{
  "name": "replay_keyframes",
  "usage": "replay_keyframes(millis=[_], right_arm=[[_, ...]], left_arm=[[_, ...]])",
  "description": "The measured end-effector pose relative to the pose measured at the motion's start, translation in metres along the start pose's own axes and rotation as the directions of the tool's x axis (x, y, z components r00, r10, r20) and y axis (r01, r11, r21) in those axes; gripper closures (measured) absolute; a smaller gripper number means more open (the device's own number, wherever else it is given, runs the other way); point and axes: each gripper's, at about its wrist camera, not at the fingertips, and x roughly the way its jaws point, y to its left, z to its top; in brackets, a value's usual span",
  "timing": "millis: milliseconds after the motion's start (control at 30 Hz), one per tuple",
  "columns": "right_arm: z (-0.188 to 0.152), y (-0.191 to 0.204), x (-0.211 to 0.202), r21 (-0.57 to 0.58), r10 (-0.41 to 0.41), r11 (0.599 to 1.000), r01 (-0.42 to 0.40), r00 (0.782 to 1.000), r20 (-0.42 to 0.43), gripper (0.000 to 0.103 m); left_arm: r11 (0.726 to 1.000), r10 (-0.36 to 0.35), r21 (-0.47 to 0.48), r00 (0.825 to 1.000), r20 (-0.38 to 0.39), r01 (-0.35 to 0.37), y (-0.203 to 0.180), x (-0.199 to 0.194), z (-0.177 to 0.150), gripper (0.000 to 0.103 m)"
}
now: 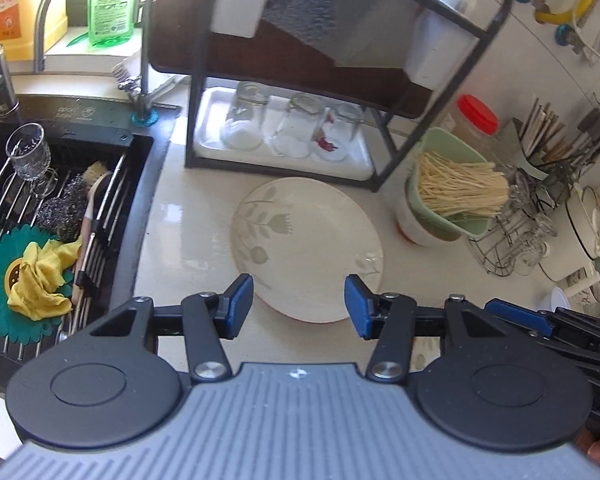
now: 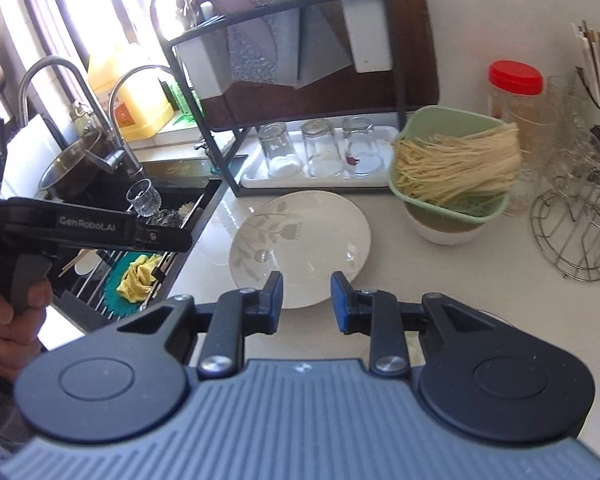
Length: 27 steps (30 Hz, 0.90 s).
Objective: Organize plates and bowls
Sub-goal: 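Move both tools toward the second leaf-pattern plate below the glass rack, then close both grippers on the rim of the second leaf-pattern plate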
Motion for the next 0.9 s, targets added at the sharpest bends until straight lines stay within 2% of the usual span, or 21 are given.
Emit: replay_keyframes(millis=[167,367,467,533,567,733,900], right_arm=[[0.008,0.01,0.021,-0.012,0.002,1.0,-0.003,1.0,-0.027,0.073],[0.014,0.01,0.042,0.035,-0.011,0.999,0.012,0.999,-0.033,0.073],[0.014,0.007,0.053,0.055,-0.029,0.998,0.031,0.999,-0.033,0.062],[0.015,0.005,0.059,0.071,-0.03,0.997,0.032,0.999,-0.033,0.039],[0.015,0.004,0.06,0.076,-0.028,0.997,0.03,0.999,-0.027,0.036],[0.016,-0.003,0.079,0.129,-0.055,0.99,0.057,0.998,-0.024,0.035],[0.018,-0.01,0.103,0.16,-0.123,0.979,0.128,0.992,-0.039,0.035]], left_arm=[[1.0,0.006,-0.015,1.0,-0.029,-0.006,0.02,0.013,0.011,0.045],[1.0,-0.016,-0.001,0.995,-0.096,0.016,0.03,0.04,0.026,0.042],[0.999,-0.031,-0.011,0.992,-0.126,0.03,0.035,0.059,0.03,0.041],[0.998,-0.057,-0.042,0.988,-0.143,0.051,0.04,0.07,0.032,0.041],[0.997,-0.065,-0.049,0.987,-0.149,0.058,0.042,0.075,0.033,0.041],[0.986,-0.116,-0.143,0.975,-0.187,0.09,0.055,0.095,0.036,0.041],[0.988,-0.113,-0.126,0.972,-0.208,0.088,0.068,0.116,0.041,0.041]])
